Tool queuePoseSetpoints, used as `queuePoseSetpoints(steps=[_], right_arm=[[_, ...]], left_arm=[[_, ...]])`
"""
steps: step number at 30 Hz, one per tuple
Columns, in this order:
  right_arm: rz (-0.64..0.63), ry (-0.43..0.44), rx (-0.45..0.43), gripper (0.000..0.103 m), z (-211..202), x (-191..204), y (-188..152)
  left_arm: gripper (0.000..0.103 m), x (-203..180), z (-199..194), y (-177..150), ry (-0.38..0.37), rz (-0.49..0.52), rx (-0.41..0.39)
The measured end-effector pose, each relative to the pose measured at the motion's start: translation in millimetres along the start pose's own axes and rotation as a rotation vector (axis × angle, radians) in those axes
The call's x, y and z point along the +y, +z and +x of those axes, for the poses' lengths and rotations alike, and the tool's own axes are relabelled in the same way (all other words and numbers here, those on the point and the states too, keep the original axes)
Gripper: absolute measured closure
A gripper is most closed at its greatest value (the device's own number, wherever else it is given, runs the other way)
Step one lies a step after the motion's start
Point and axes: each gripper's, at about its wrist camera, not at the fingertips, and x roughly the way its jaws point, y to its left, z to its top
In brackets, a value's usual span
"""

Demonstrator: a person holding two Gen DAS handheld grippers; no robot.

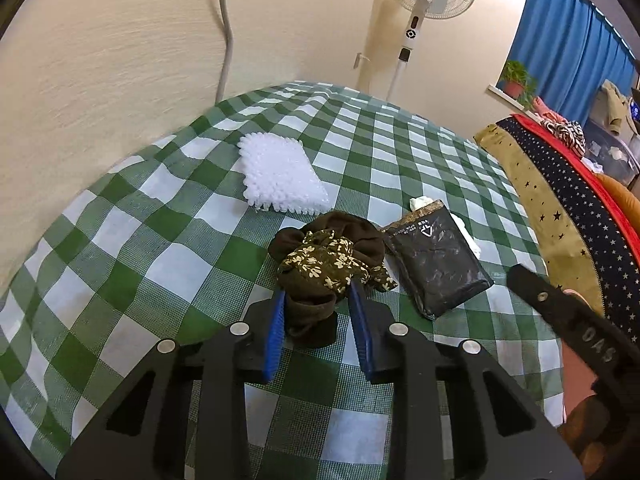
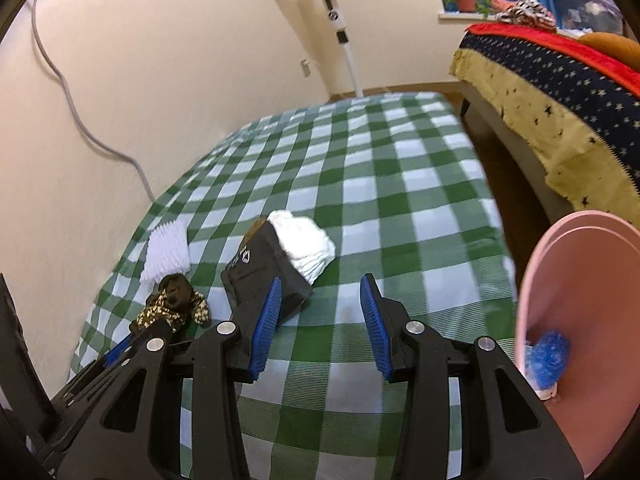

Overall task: Collect trash
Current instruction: 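Move the left gripper to the brown floral cloth while the right approaches the black pouch, then grasp the brown floral cloth with the left gripper while the right grasps the black pouch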

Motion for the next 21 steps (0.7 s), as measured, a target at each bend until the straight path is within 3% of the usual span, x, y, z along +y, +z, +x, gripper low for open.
queuePoseSetpoints(steps=[15, 17, 21], right_arm=[[0.008, 0.057, 0.073, 0.063, 31.2, 10.6, 1.7], [0.002, 0.057, 0.077, 0.073, 32.2, 11.9, 2.0], [-0.028, 0.049, 0.066, 0.084, 29.0, 15.3, 2.7]], left_arm=[[0.074, 1.0, 0.3, 1.2, -0.001, -0.004, 0.008], [0.074, 0.9, 0.6, 0.9, -0.001, -0.004, 0.009], [0.074, 0.4, 0.7, 0.5, 0.000, -0.003, 0.010]])
